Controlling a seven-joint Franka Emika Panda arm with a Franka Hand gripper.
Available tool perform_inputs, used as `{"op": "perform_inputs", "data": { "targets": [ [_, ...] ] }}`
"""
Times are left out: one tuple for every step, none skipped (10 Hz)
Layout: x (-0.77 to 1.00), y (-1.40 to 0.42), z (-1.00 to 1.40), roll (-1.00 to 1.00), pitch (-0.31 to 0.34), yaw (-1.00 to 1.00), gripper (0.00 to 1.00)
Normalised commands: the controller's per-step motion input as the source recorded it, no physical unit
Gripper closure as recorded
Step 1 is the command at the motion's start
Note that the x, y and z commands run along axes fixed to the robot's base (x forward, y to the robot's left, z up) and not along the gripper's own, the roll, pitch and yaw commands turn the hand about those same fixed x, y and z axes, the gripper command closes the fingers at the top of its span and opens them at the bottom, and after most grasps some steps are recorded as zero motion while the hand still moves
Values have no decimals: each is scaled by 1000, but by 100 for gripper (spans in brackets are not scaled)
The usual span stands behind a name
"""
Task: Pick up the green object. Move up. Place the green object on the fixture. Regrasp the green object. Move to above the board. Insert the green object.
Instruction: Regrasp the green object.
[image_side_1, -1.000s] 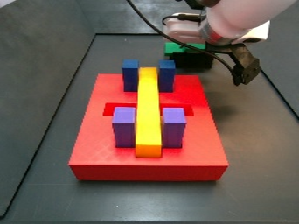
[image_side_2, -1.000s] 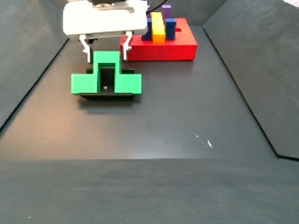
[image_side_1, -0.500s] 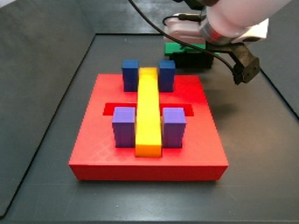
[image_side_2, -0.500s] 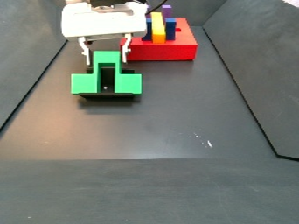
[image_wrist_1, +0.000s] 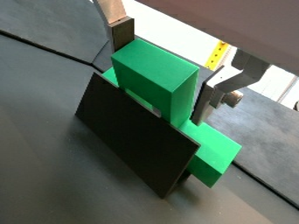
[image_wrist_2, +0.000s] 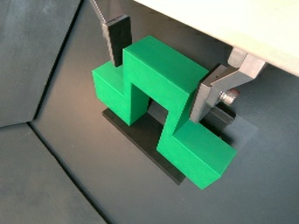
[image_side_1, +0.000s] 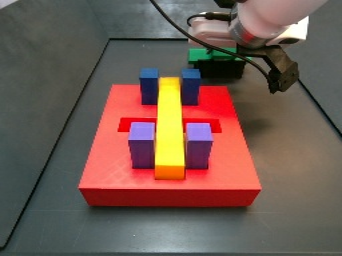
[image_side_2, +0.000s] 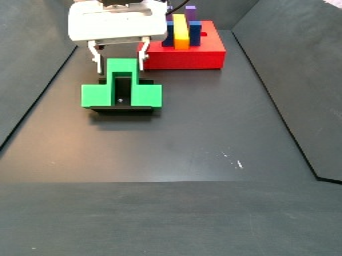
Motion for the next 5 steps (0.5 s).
{"op": "perform_inputs", "data": {
  "targets": [
    [0, 0, 0, 3, 0, 0, 0],
    [0, 0, 0, 0, 0, 0, 100],
    [0, 0, 0, 0, 0, 0, 100],
    [0, 0, 0, 0, 0, 0, 100],
    [0, 0, 0, 0, 0, 0, 100]
  ]
}}
